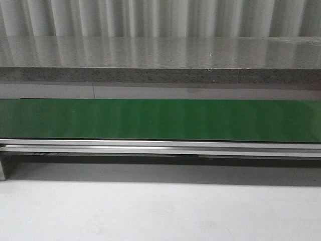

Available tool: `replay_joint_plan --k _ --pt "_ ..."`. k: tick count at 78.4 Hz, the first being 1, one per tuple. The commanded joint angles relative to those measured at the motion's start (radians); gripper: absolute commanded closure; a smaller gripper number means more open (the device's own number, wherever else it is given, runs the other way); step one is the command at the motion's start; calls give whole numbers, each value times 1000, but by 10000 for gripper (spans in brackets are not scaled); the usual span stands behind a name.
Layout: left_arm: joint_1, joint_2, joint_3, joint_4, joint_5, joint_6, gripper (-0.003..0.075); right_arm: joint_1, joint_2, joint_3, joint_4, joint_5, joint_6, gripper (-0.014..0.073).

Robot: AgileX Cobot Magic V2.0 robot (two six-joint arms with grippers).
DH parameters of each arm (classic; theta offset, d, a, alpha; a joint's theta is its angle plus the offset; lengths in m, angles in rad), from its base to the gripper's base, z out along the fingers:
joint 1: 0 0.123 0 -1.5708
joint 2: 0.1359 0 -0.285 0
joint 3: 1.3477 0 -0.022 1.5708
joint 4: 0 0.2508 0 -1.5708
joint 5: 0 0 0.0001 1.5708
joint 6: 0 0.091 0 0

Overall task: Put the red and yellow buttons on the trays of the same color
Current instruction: 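Move the left gripper over a yellow button in the pile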

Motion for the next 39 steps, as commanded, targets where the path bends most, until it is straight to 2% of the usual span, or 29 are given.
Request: replay_joint_plan --k 1,13,26,39 --pt "-9 8 -27 -11 -73 0 741 4 4 -21 15 -60 -12 660" --pt "-9 36 -40 19 -84 0 741 4 4 -21 15 -60 -12 660" --pt "-1 120 -94 30 -89 -59 741 4 4 -21 15 -60 -12 660" --pt "42 238 -177 54 -72 -98 736 4 4 -21 15 -59 -12 660"
